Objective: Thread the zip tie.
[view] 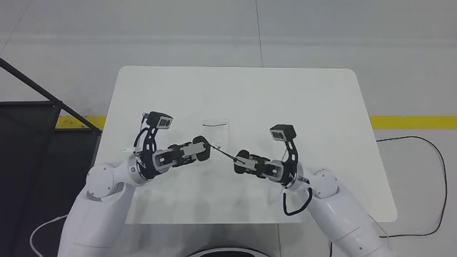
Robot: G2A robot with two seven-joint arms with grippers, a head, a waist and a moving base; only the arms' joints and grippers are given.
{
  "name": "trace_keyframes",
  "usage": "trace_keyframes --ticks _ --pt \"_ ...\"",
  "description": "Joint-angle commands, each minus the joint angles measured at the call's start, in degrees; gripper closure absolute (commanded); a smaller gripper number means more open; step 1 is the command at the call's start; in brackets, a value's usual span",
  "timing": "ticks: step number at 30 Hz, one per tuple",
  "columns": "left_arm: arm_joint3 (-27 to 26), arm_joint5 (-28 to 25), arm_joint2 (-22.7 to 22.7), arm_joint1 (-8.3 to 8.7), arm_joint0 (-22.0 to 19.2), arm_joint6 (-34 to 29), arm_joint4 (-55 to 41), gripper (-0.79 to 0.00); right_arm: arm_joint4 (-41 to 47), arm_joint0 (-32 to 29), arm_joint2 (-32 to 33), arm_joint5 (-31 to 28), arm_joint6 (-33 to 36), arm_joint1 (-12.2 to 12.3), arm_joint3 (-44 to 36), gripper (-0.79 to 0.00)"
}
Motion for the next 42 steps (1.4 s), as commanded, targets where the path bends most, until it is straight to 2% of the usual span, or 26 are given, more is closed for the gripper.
trace_keyframes --ticks 1,11,14,17,19,27,42 --pt "0.07 -0.01 0.28 0.05 -0.13 0.51 0.11 -0.280 -0.14 0.06 -0.17 -0.02 -0.02 0.12 -0.05 0.000" --pt "0.32 0.06 1.36 0.37 -0.72 1.71 1.07 -0.209 -0.60 0.29 -1.14 -0.45 -0.45 0.70 -0.32 0.000" --pt "0.31 -0.04 1.62 0.47 -0.80 1.96 1.26 -0.139 -0.52 0.40 -1.40 -0.55 -0.56 0.85 -0.27 0.000" --pt "0.31 -0.10 1.81 0.58 -0.87 2.25 1.33 -0.102 -0.42 0.52 -1.65 -0.61 -0.61 1.00 -0.25 0.000" --pt "0.26 -0.16 1.95 0.64 -0.87 2.47 1.40 0.000 -0.47 0.58 -1.82 -0.69 -0.70 1.09 -0.27 0.000" --pt "0.25 -0.43 1.92 0.97 -0.82 2.84 1.03 0.000 1.11 0.54 -2.02 -1.74 -1.74 1.47 -0.94 0.000" --pt "1.08 -1.88 0.26 1.68 -0.18 2.94 -0.94 0.000 14.37 -3.05 3.11 1.03 1.04 3.65 -7.80 0.000"
